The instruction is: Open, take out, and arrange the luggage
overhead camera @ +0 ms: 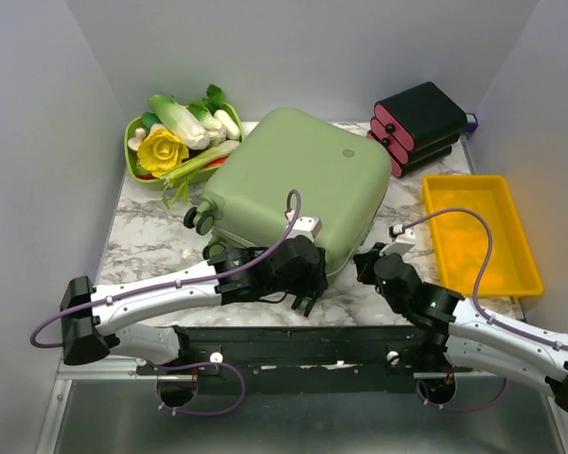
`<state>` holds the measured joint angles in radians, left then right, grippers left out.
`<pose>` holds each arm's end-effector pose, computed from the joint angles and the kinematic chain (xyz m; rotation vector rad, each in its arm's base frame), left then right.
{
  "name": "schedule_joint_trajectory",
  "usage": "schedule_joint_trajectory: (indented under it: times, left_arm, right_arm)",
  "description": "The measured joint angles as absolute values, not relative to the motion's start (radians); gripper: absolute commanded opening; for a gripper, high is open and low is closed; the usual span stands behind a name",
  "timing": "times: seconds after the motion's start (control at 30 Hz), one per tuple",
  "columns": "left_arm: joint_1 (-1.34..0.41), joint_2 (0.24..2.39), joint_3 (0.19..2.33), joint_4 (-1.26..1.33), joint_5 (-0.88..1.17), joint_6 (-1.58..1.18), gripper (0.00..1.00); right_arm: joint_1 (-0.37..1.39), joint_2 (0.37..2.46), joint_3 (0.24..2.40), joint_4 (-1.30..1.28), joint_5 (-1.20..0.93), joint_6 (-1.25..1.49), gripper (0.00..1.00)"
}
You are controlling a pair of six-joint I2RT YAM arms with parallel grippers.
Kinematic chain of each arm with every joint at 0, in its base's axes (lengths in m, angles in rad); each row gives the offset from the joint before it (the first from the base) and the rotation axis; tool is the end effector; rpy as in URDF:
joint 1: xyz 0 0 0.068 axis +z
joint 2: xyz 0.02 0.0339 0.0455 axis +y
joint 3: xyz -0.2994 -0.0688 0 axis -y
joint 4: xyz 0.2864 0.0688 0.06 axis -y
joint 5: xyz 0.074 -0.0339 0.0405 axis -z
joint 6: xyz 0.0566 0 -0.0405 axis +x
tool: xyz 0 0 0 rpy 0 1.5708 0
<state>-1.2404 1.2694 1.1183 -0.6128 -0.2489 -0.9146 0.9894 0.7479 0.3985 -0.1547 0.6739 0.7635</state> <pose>0.1158 -0.2947 0.3265 0.2672 2.4296 -0.7731 0.1359 0.1424 0.2183 0.1804 1.9765 0.4462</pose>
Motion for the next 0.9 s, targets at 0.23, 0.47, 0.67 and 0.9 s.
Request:
schedule_joint_trajectory:
  times: [0.23,0.47,0.67,0.9]
  left_arm:
    - [-1.245,1.137,1.020,-0.626,-0.191,-0.902,0.00]
    - [-1.252,1.007,0.925,-0.626,-0.138,-0.908,0.00]
    - [-1.254,0.892,0.867,-0.635,-0.118,-0.929,0.00]
    - [-1.254,0.838,0.807,-0.603,-0.119,-0.952,0.26]
  right_arm:
    - [0.669,0.864,0.401,0.035,0.475,0.499,0.01]
    - [0.370,0.995,0.445,0.168,0.321,0.302,0.01]
    - [0.212,1.111,0.465,0.307,0.155,0.146,0.01]
    - [0.134,1.215,0.540,0.322,0.025,0.038,0.45]
